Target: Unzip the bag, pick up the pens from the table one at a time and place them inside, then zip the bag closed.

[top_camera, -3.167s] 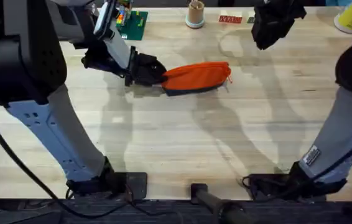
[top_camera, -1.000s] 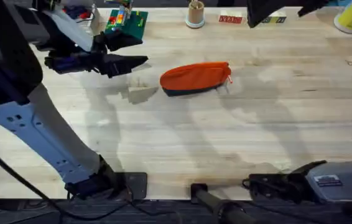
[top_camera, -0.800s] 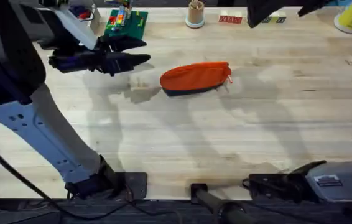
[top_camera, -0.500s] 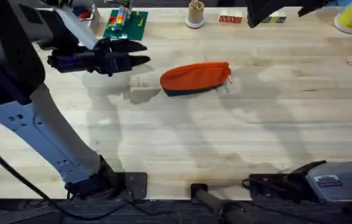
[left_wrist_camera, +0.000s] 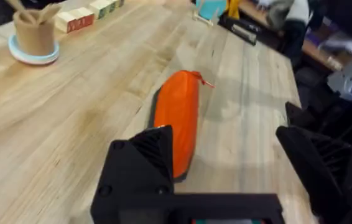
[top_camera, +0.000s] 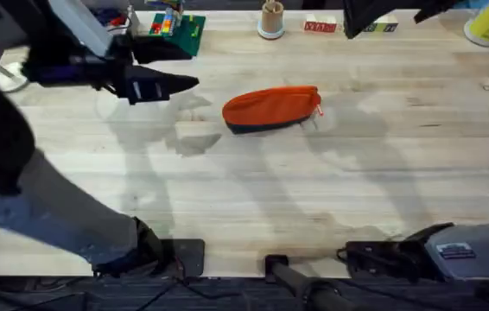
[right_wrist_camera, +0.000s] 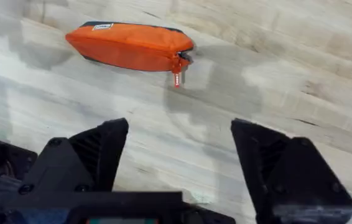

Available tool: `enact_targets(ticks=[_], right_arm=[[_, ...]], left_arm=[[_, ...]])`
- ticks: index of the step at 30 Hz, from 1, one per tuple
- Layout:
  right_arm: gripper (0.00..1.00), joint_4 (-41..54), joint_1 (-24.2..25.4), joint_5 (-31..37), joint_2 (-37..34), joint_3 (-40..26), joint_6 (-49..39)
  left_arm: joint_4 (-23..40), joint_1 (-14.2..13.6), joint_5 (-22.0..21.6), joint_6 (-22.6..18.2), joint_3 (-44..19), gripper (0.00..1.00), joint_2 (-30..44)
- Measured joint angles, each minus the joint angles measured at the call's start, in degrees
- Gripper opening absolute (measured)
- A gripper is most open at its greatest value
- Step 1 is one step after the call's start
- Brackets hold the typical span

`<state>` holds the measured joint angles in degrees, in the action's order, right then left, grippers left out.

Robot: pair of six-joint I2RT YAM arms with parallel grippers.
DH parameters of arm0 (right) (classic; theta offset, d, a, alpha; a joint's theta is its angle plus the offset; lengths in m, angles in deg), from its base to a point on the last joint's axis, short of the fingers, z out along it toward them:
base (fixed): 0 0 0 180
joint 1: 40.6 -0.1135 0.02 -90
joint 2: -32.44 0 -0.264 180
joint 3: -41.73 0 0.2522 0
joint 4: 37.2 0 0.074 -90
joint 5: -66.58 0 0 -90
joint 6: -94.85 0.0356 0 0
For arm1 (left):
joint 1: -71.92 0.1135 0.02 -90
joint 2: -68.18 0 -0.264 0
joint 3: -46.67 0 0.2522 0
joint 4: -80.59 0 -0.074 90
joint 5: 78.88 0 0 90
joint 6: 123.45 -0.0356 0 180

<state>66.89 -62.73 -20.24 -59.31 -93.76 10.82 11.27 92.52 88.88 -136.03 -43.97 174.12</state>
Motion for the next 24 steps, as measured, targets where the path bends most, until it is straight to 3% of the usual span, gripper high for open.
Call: enact_targets(ticks=[6,9,16,24], right_arm=[[0.997,0.0,0.0,0.0,0.0,0.0,0.0],[0.997,0.1,0.0,0.0,0.0,0.0,0.0],[0.998,0.5,0.0,0.0,0.0,0.0,0.0],[0.998,2.2,0.0,0.0,0.0,0.0,0.0]], left_arm=[[-2.9,0.0,-6.5,10.1,0.0,0.999,-9.4],[-7.2,0.0,-11.5,19.3,0.0,0.999,-14.0],[-15.8,-0.2,-25.4,45.6,0.0,0.999,-26.8],[-16.6,-3.7,-41.0,66.7,0.0,0.998,-39.5]])
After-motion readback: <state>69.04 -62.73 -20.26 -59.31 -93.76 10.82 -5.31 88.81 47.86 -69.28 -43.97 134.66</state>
